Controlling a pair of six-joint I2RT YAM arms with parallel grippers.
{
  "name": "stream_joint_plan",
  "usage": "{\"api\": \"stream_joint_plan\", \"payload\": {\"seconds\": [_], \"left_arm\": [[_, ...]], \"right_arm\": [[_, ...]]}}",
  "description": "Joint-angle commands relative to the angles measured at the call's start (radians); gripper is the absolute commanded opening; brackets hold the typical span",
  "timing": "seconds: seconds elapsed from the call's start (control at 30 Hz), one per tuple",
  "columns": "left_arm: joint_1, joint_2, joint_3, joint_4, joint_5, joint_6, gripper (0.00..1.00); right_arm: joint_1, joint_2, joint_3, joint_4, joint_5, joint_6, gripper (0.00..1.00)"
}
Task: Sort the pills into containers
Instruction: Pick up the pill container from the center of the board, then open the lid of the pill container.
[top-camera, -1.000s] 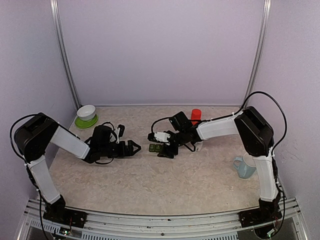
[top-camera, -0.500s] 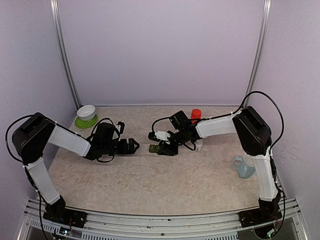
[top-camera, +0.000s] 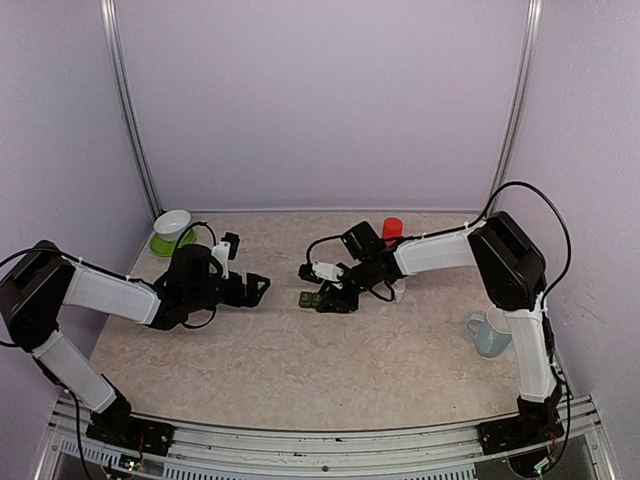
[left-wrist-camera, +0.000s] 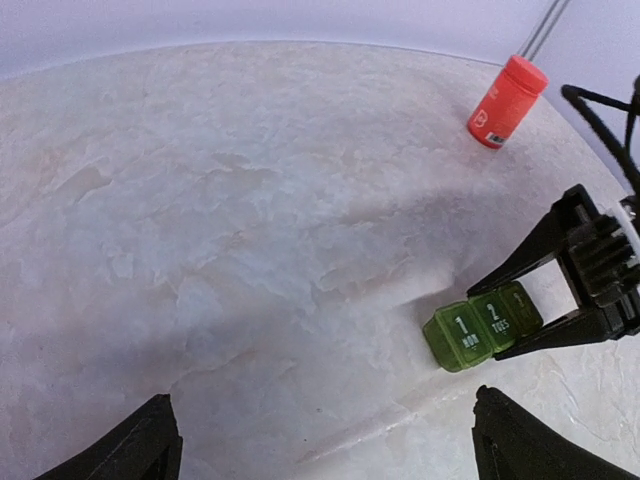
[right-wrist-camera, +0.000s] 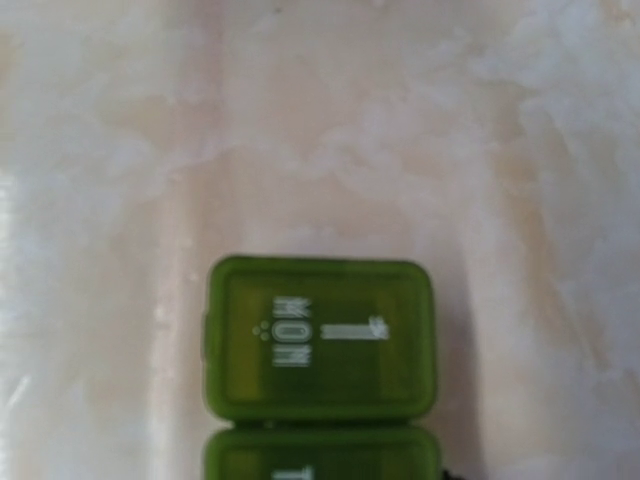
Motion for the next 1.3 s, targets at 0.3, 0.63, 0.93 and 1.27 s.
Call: {"api": "stream_joint_plan", "payload": {"seconds": [0.3,0.63,0.93,1.27], "left_arm": [[-0.072,-0.151,-0.140,0.254,0.382,0.445,0.99],[-0.085,-0.185,-0.183,0.303,0.589,0.648,0.98],[-0.086,-0.106,-0.086,0.198,0.688,0.763,0.93],[-0.111,-0.059,-0.022,0.139,0.686,0.757,0.87]], "right_arm": [[0.078,-0.297,-0.144,-0.079,-0.043,0.096,0.32],[0.177,-0.437,-0.225,-0.119,0.044,0.107,0.31],[0.191,-0.455,-0.247,-0.114,0.031,0.112,0.31],[0.193,-0.476,-0.252,-0.111,0.008,0.113,0.31]]}}
